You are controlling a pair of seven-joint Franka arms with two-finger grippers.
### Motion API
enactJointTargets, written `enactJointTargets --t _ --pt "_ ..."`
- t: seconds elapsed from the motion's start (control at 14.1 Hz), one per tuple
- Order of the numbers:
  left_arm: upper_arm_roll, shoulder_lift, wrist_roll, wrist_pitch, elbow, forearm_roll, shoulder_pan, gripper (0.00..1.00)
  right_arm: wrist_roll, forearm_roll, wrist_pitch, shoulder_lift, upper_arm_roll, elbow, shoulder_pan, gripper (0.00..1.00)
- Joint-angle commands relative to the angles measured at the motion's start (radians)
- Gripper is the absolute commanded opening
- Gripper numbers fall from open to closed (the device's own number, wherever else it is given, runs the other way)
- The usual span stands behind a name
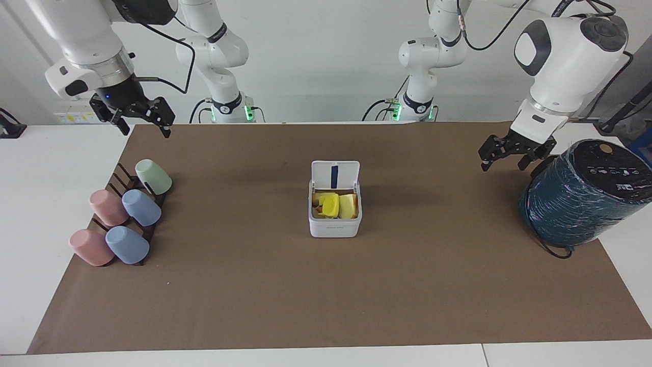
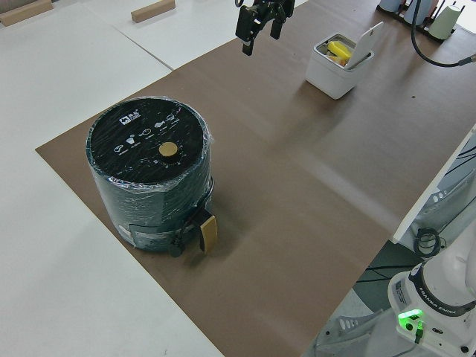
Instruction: Close trash can lid
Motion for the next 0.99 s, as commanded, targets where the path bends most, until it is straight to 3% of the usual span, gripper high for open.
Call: enactJointTargets --t 0.0,0.35,0.57,0.92 --pt "0.003 -0.034 -0.010 0.027 -0.042 0.003 -0.011 1.00 -0.017 -0.015 0.019 -0.029 0.004 -0.038 -0.006 1.00" --pt "0.002 -0.038 -0.026 0.031 -0.052 0.003 -0.074 1.00 -0.017 -0.015 0.019 -0.029 0.004 -0.038 -0.006 1.00" --pt "0.003 -0.092 -0.069 0.059 -0.167 0.003 -0.167 1.00 -0.017 -0.015 0.019 -0.029 0.002 -0.038 -0.006 1.00" --pt "0.002 -0.208 -0.305 0.206 -0.414 0.003 -0.358 1.00 -0.017 -0.015 0.025 -0.029 0.004 -0.038 -0.005 1.00"
